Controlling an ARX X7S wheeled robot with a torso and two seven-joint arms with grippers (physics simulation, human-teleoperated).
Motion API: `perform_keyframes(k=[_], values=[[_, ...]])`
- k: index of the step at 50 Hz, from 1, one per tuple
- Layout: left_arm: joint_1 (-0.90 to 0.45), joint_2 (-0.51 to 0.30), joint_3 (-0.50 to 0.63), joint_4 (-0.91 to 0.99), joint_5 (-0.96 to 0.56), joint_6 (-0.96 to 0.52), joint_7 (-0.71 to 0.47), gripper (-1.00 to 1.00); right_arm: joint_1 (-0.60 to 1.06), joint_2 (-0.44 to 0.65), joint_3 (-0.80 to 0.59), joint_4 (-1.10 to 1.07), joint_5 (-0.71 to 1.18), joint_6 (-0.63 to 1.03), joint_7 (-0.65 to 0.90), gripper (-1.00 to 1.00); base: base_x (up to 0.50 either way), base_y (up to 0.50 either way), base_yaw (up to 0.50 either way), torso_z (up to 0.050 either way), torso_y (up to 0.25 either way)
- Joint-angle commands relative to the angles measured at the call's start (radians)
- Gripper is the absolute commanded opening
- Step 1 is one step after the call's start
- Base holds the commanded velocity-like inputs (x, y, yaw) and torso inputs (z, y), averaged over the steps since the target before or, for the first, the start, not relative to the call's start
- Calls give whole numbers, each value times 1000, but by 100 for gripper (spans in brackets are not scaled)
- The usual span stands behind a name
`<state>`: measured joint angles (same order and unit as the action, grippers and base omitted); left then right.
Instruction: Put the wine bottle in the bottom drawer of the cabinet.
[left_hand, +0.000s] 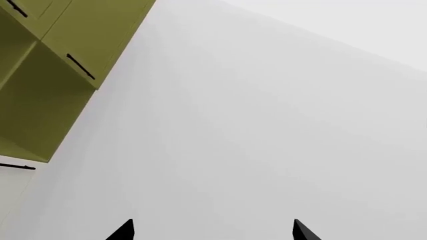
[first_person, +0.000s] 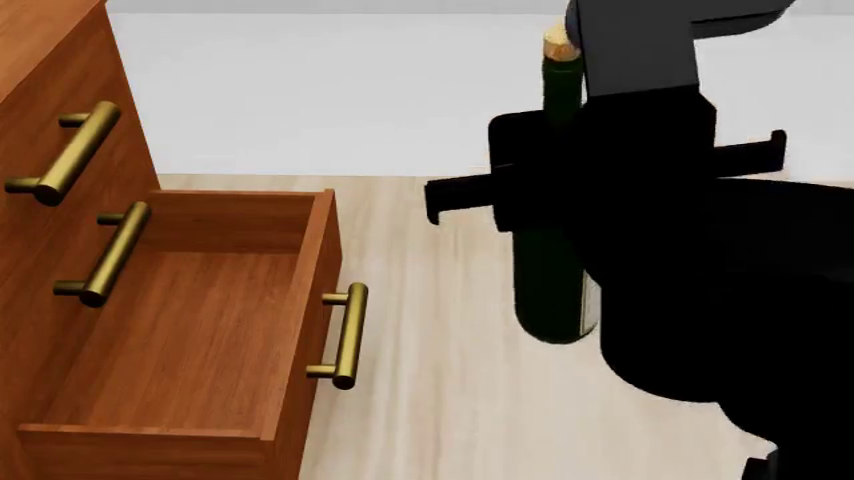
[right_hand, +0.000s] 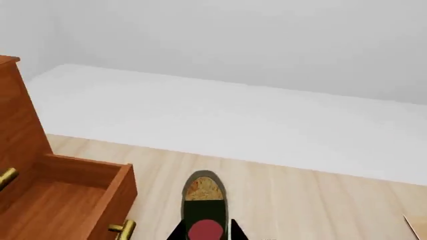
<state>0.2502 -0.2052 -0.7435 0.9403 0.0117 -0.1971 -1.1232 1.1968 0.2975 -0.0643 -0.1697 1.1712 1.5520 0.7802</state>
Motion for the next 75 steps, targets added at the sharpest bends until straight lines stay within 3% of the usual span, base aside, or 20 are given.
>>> perform_keyframes(k=[1, 9, 13, 39, 48, 50, 51, 53, 66, 70, 75], values=[[0, -4, 7, 2, 6, -3, 3, 100, 174, -25, -73, 225, 254, 8, 182, -100, 0, 0, 0, 0, 0], [-3, -8, 9, 7, 11, -13, 3, 100, 272, -56, -99, 358, 282, -35, 178, -100, 0, 0, 0, 0, 0], [0, -3, 15, -9, 18, 9, 1, 100, 319, -102, -30, 473, 368, -69, 270, -100, 0, 0, 0, 0, 3], [-3, -6, 9, 11, 13, -19, 5, 100, 540, -237, -85, 1015, 327, -219, -42, -100, 0, 0, 0, 1, 0], [-3, -6, 10, 10, 13, -19, 6, 100, 640, -282, -188, 1220, 238, -276, -272, -100, 0, 0, 0, 0, 0], [-3, -6, 13, 8, 18, -13, 5, 100, 675, -296, -250, 1297, 214, -307, -363, -100, 0, 0, 0, 0, 0], [11, 9, 19, -17, 24, 31, 1, 100, 690, -297, -306, 1326, 237, -322, -397, -100, 0, 0, 0, 0, 0], [-4, -7, 16, 6, 19, -14, 5, 100, 713, -297, -449, 1373, 337, -366, -445, -100, 0, 0, 0, 0, 5], [-2, -11, 22, 10, 22, -11, 11, 100, 751, -297, -1446, 1408, 1194, -592, -625, -100, 0, 0, 0, 0, 0], [-2, -10, 24, 7, 30, -7, 10, 100, 755, -297, -1578, 1373, 1297, -635, -650, -100, 0, 0, 0, 0, 0], [-1, -13, 25, 14, 27, -9, 14, 100, 746, -297, -1607, 1346, 1313, -653, -658, -100, 0, 0, 0, 0, 0]])
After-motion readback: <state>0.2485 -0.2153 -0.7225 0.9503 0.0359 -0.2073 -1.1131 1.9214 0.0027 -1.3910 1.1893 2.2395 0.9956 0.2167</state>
